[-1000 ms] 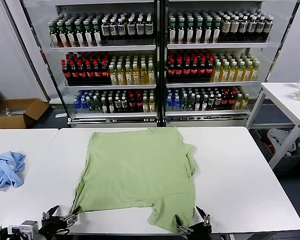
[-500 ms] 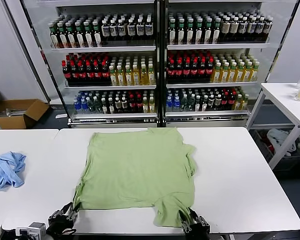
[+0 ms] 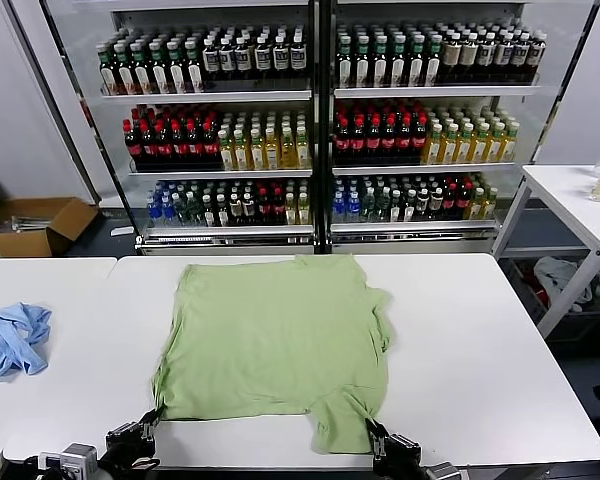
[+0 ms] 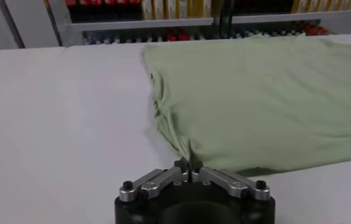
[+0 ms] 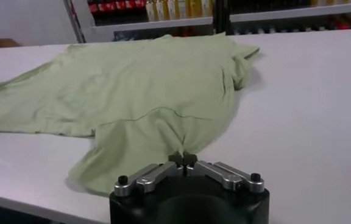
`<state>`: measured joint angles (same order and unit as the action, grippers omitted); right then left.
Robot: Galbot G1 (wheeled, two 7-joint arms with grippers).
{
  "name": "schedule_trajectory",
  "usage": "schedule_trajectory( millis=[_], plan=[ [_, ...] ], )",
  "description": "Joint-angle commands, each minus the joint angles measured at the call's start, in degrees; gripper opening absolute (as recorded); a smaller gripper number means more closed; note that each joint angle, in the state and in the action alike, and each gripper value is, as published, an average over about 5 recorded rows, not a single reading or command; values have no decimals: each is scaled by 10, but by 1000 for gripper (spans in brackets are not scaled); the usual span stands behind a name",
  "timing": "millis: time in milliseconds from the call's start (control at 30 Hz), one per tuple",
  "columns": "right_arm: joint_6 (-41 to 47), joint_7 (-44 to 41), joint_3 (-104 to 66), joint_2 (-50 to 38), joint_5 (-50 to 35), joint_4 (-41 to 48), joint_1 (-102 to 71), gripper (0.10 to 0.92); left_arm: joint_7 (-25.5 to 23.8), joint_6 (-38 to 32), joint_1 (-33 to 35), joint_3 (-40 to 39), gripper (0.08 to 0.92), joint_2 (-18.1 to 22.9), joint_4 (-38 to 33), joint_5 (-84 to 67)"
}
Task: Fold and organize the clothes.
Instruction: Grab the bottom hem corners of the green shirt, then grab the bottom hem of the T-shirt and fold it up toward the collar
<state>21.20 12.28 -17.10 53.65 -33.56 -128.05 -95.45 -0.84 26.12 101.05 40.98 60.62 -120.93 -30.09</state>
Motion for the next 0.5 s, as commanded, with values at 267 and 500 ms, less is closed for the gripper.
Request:
schedule_trajectory(
  millis=[267,500],
  plan=[
    [16,-59,-185,-46,-49,-107,-171,105,22,15,134,75,81,-35,-118,-42],
    [7,-85,-205,-32,11,-144,-269,105,32,24,199,67,81,-21,-172,6]
  ],
)
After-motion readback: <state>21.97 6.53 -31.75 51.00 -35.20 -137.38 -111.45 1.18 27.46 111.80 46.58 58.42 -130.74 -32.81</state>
